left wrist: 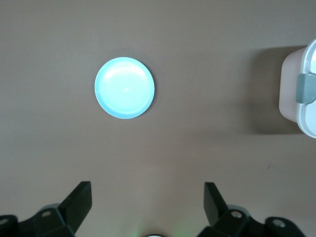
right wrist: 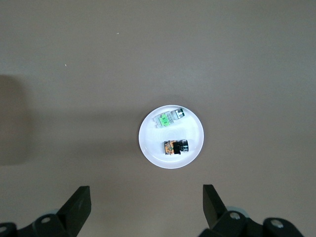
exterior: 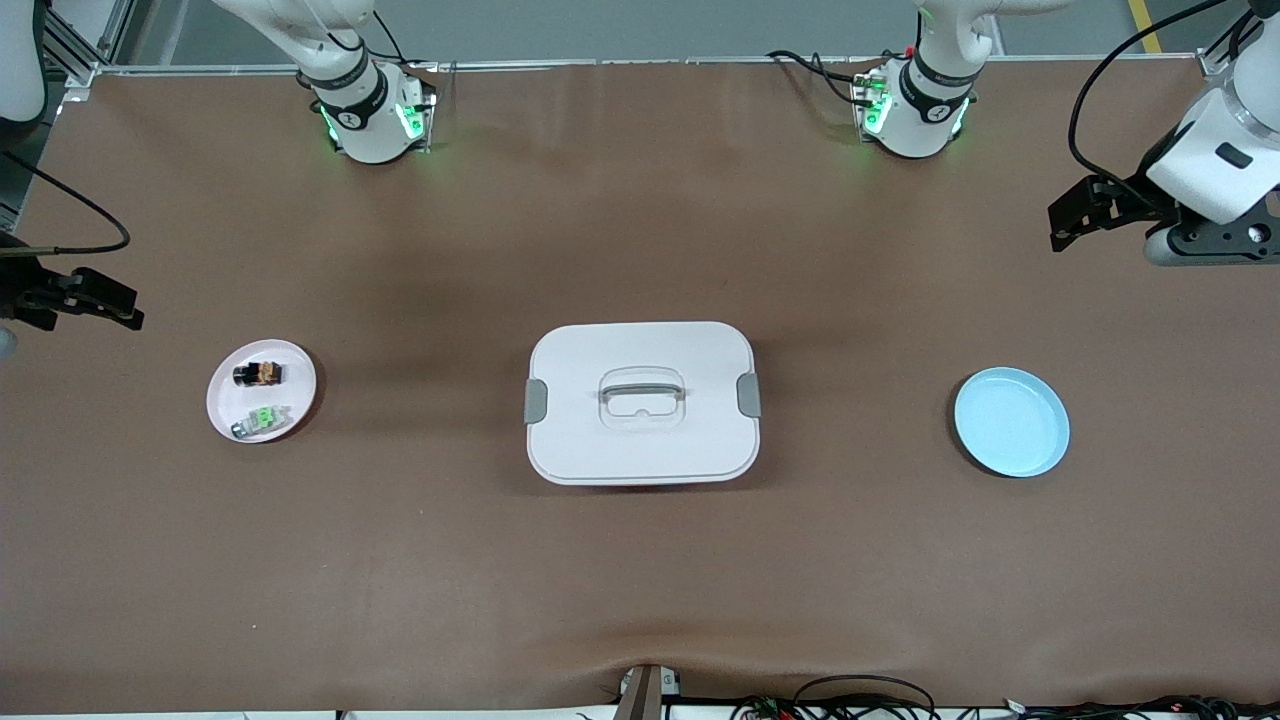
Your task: Transfer orange switch to right arm and place
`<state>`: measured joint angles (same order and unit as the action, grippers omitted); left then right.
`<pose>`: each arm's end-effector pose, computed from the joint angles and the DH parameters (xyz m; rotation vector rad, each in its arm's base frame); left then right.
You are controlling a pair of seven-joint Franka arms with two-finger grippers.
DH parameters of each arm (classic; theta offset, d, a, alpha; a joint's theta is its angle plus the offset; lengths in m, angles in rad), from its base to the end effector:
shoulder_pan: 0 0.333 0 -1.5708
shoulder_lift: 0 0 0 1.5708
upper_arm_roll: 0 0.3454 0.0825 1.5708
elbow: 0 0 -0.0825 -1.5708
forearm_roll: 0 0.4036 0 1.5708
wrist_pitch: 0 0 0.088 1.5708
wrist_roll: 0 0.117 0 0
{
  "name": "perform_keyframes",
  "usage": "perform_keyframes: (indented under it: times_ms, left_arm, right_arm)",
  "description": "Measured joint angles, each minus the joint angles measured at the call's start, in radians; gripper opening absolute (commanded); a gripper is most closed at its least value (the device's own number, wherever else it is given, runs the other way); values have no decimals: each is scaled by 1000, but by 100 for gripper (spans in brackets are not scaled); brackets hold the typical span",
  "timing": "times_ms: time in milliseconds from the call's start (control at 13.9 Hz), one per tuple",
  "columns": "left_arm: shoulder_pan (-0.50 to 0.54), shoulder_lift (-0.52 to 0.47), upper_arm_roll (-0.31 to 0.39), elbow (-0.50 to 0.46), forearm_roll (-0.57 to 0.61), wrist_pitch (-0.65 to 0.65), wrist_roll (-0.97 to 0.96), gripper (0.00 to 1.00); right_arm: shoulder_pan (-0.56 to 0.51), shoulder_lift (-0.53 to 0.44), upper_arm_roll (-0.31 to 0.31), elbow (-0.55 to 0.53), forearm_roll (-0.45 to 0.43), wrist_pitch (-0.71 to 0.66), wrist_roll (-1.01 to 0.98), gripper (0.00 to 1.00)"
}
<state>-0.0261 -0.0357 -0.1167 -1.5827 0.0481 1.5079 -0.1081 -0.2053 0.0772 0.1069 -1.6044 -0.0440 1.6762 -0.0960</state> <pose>0.5501 -0.0744 0.6529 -3.0841 0.0501 0.0501 0.6028 -0.0666 0.5912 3.1067 0.0032 -0.0130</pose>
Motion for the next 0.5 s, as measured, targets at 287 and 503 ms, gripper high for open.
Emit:
perform_keyframes:
  times_ms: [287,503]
  left_arm:
    - [0,0,0,0,0,-3,0,100]
    - [0,0,0,0,0,-4,0,100]
  right_arm:
    - [0,0,-6,0,0,0,0,100]
    - [0,0,-6,0,1,0,1,100]
